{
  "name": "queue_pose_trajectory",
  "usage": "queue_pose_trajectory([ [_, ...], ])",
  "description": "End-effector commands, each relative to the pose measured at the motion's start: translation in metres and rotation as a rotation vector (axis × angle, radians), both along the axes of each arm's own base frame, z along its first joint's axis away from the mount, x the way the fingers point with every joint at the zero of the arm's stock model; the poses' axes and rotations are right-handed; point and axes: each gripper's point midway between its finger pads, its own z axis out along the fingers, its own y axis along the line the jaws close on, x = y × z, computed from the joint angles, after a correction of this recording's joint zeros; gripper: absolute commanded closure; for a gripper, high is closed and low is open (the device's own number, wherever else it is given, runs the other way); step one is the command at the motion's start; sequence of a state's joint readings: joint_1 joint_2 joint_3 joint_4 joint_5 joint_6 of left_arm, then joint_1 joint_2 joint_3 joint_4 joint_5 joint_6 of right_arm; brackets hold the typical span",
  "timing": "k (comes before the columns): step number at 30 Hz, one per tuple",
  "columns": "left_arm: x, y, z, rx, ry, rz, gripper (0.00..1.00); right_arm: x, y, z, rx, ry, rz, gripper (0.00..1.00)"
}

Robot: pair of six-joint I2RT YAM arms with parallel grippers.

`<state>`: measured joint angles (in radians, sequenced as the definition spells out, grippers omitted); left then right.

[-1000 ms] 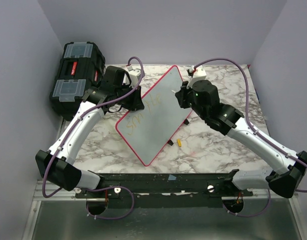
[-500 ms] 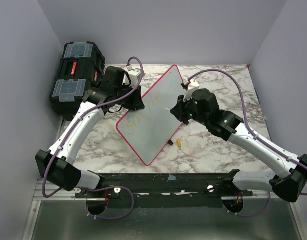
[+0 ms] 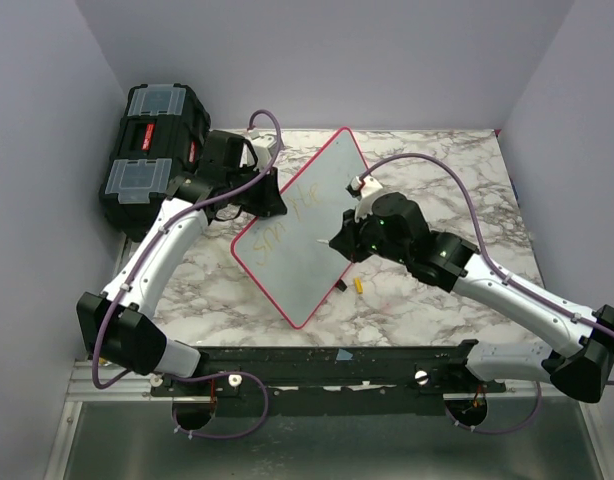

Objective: Write a sentence on the whiteboard

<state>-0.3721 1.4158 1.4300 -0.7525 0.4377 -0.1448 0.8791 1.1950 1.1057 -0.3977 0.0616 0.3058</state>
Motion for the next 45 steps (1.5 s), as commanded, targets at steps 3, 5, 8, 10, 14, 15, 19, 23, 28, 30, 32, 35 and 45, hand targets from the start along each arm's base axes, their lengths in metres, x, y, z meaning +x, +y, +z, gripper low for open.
queue_pose_trajectory([
  [3,0.029,0.040,-0.014,0.074,-0.069,0.078,1.00,-0.008,0.006,0.006,0.007,-0.031,0.036,0.99],
  [5,0.031,0.045,-0.013,0.064,-0.067,0.094,1.00,-0.010,0.010,0.006,0.009,-0.039,0.044,0.99],
  [8,0.030,0.044,-0.015,0.059,-0.057,0.089,1.00,-0.014,0.018,0.004,-0.005,-0.055,0.063,0.99],
  [10,0.031,0.045,-0.018,0.066,-0.054,0.092,1.00,-0.017,0.023,0.003,-0.014,-0.066,0.076,0.99],
  [14,0.031,0.046,-0.026,0.074,-0.044,0.094,1.00,-0.025,0.036,-0.001,-0.023,-0.085,0.106,0.99],
  [15,0.031,0.046,-0.028,0.075,-0.037,0.095,1.00,-0.027,0.039,-0.003,-0.027,-0.089,0.115,0.99],
  [19,0.033,0.045,-0.032,0.074,-0.022,0.095,1.00,-0.034,0.047,-0.010,-0.044,-0.096,0.147,0.99],
  [23,0.035,0.043,-0.035,0.073,-0.009,0.094,1.00,-0.037,0.052,-0.019,-0.069,-0.095,0.169,0.99],
  [28,0.038,0.042,-0.040,0.071,0.005,0.090,1.00,-0.038,0.065,-0.021,-0.076,-0.114,0.199,0.99],
  [30,0.039,0.041,-0.040,0.069,0.009,0.090,1.00,-0.037,0.071,-0.021,-0.082,-0.130,0.202,0.99],
  [32,0.040,0.041,-0.039,0.069,0.011,0.092,1.00,-0.035,0.077,-0.020,-0.092,-0.141,0.204,0.99],
  [35,0.041,0.040,-0.038,0.064,0.014,0.090,1.00,-0.032,0.083,-0.023,-0.103,-0.156,0.211,0.99],
  [45,0.039,0.039,-0.040,0.058,0.024,0.092,1.00,-0.024,0.099,-0.018,-0.110,-0.204,0.204,0.99],
])
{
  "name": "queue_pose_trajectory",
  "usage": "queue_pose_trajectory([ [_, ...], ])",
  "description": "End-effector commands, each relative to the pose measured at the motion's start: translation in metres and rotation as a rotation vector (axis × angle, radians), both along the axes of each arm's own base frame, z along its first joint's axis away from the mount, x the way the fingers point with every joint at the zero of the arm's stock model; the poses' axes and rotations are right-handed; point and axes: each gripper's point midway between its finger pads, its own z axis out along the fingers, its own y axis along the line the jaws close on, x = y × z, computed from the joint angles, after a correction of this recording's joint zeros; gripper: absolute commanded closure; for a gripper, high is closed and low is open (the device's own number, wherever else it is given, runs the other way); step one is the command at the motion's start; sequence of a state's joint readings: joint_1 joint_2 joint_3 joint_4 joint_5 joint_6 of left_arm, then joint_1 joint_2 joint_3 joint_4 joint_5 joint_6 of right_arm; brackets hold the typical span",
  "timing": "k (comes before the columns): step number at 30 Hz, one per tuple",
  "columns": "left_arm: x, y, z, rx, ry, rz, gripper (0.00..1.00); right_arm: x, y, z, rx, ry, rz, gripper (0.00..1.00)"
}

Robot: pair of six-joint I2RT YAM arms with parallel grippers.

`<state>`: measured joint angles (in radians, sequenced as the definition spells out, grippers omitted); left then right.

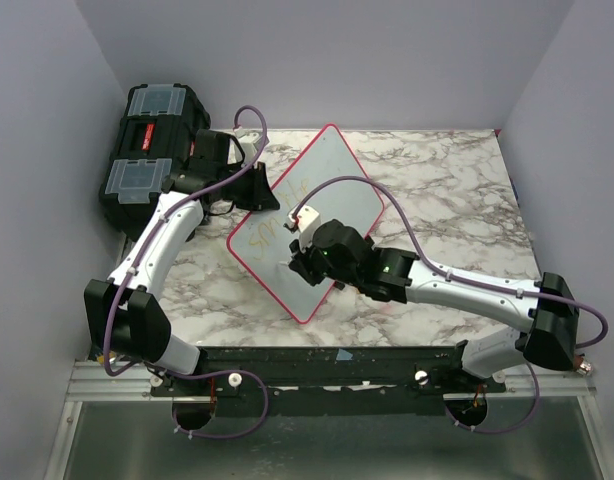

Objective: Write a sentence on the whiteboard

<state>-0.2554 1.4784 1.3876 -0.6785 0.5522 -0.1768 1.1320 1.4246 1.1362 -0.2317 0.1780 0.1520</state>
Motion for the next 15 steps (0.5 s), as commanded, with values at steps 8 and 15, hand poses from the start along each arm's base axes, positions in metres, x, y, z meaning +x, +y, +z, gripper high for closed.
queue_pose_trajectory([
  [8,0.012,0.021,-0.017,0.134,-0.046,0.036,1.00,0.015,0.014,0.018,0.034,-0.077,-0.038,0.99],
  [15,0.012,0.021,-0.017,0.130,-0.042,0.038,1.00,0.015,0.017,0.008,0.011,-0.066,-0.032,0.99],
])
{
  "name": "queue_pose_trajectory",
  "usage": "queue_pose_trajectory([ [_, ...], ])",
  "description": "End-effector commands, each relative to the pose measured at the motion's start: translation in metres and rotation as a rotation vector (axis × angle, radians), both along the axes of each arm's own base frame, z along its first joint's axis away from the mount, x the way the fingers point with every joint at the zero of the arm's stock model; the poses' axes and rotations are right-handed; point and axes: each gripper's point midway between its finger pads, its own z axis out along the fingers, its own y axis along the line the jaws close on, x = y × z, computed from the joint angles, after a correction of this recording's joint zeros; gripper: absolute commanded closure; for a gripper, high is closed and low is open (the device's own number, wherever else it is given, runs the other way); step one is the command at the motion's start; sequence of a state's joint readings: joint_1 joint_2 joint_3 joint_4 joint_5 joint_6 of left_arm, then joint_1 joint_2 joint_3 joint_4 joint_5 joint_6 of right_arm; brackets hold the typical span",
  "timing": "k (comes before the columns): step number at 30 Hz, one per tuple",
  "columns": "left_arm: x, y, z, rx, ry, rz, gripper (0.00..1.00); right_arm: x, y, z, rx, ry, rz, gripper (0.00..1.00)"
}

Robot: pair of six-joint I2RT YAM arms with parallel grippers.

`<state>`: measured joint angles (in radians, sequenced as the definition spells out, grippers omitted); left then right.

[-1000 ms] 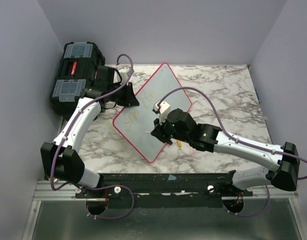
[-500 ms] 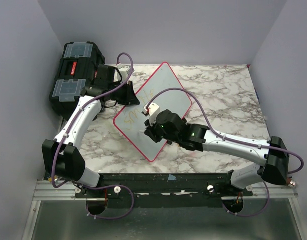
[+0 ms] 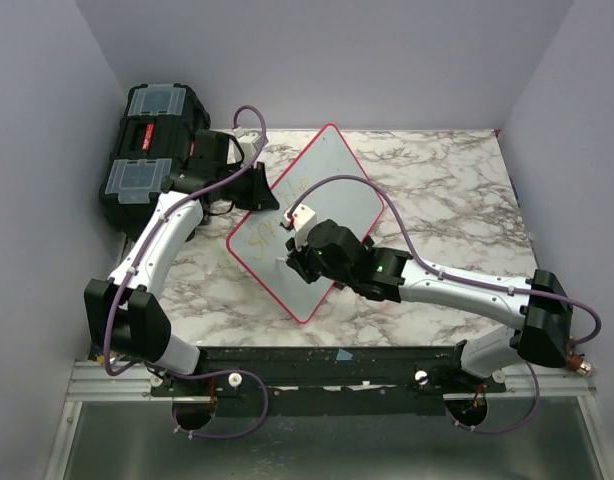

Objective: Write a sentence on the whiteboard

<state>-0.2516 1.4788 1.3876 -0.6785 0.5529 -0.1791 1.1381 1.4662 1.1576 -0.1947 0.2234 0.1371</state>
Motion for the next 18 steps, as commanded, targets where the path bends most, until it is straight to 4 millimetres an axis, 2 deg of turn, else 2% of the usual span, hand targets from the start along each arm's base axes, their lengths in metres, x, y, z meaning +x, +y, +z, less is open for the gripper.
queue_pose_trajectory([
  [1,0.012,0.019,-0.016,0.132,-0.044,0.034,1.00,0.004,0.009,0.007,0.012,-0.026,-0.002,0.99],
  [18,0.014,0.019,-0.015,0.132,-0.039,0.034,1.00,-0.018,0.017,-0.005,-0.003,0.030,0.098,0.99],
])
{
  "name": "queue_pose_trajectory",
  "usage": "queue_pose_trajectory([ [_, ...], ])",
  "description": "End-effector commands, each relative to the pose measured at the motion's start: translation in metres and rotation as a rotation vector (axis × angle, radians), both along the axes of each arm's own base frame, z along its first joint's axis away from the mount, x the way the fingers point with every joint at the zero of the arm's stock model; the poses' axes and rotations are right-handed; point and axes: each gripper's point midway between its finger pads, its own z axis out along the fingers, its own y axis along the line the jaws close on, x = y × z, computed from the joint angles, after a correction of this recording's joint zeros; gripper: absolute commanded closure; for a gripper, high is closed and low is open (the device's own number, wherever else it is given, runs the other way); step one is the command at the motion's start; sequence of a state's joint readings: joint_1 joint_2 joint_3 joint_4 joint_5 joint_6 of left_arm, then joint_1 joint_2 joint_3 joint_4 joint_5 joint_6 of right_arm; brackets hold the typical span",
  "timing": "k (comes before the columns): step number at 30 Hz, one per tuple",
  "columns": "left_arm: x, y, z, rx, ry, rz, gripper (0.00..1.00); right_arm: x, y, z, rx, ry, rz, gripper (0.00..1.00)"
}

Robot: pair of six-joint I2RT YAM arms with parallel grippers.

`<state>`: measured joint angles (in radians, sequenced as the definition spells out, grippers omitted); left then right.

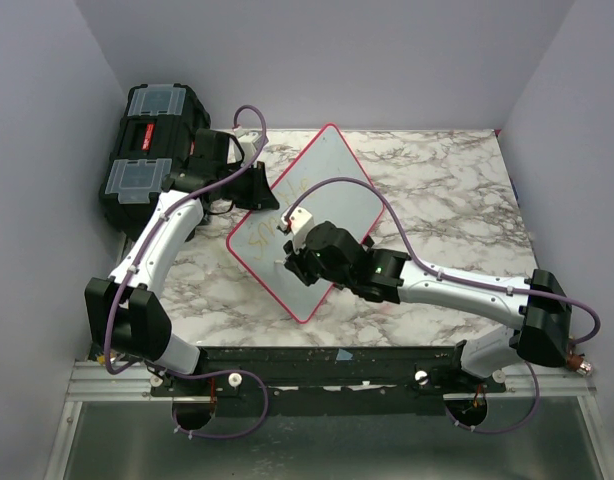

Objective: Write a sentence on the whiteboard

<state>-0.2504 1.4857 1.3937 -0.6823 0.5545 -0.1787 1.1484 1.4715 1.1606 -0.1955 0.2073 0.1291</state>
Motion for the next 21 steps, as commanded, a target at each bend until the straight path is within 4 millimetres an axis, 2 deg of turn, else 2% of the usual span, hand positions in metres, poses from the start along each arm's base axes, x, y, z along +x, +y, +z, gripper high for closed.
queue_pose_trajectory([
  [1,0.013,0.019,-0.015,0.132,-0.042,0.035,1.00,-0.014,0.013,-0.003,0.001,0.030,0.077,0.99],
  [8,0.013,0.019,-0.014,0.133,-0.045,0.036,1.00,-0.014,0.008,-0.012,-0.020,0.040,0.061,0.99],
  [14,0.012,0.019,-0.014,0.132,-0.043,0.035,1.00,-0.005,-0.004,-0.023,-0.060,0.023,-0.019,0.99],
  [21,0.011,0.019,-0.014,0.133,-0.044,0.036,1.00,0.006,-0.015,-0.023,-0.077,-0.007,-0.099,0.99],
])
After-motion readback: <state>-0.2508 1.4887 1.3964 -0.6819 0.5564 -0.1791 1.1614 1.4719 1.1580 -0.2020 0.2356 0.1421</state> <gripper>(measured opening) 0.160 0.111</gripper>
